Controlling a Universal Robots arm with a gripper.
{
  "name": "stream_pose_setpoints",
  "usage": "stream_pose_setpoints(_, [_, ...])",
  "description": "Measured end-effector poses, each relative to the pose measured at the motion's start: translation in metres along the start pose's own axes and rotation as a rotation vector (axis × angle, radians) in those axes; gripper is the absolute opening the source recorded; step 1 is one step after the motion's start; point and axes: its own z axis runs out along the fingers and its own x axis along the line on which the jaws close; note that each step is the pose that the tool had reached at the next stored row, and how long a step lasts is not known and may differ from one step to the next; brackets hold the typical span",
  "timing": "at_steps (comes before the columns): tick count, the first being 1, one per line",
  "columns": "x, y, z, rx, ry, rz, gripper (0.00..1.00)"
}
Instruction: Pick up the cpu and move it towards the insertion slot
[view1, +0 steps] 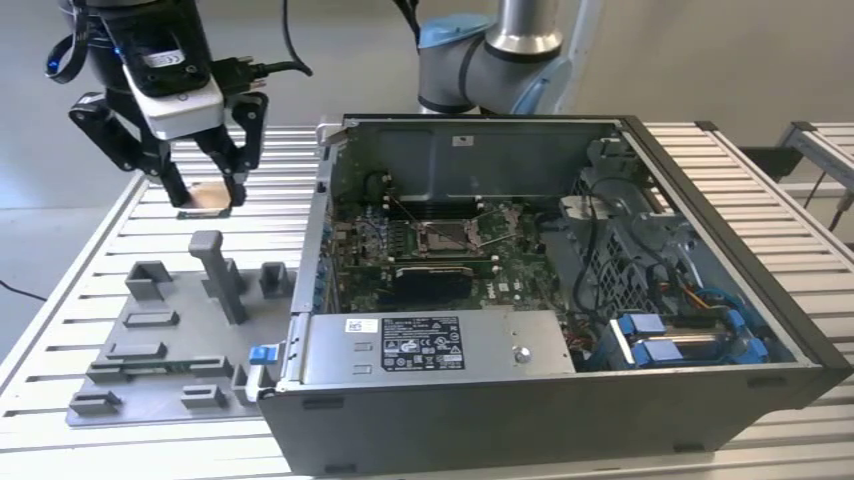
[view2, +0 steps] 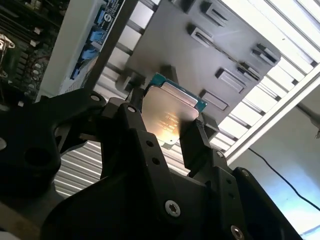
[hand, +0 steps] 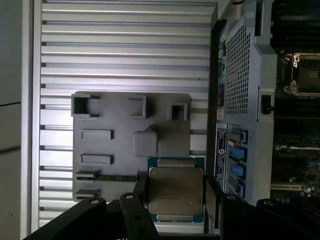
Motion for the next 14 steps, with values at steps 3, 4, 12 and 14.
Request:
stream_pose_setpoints(3, [-0.0078,0.0000,-0.0001,0.0001,0.0001,0.000,0.00])
stream_pose_setpoints(4, [-0.0104,-0.0001,-0.0001,0.0001,0.0000,0.000,0.00])
stream_pose_setpoints(12, [-0.0299,-0.0002,-0.0002,0.0001,0.0001,0.000,0.00])
stream_pose_setpoints(14, [-0.0352,-0.0003,-0.0002,0.0001,0.0001,0.000,0.00])
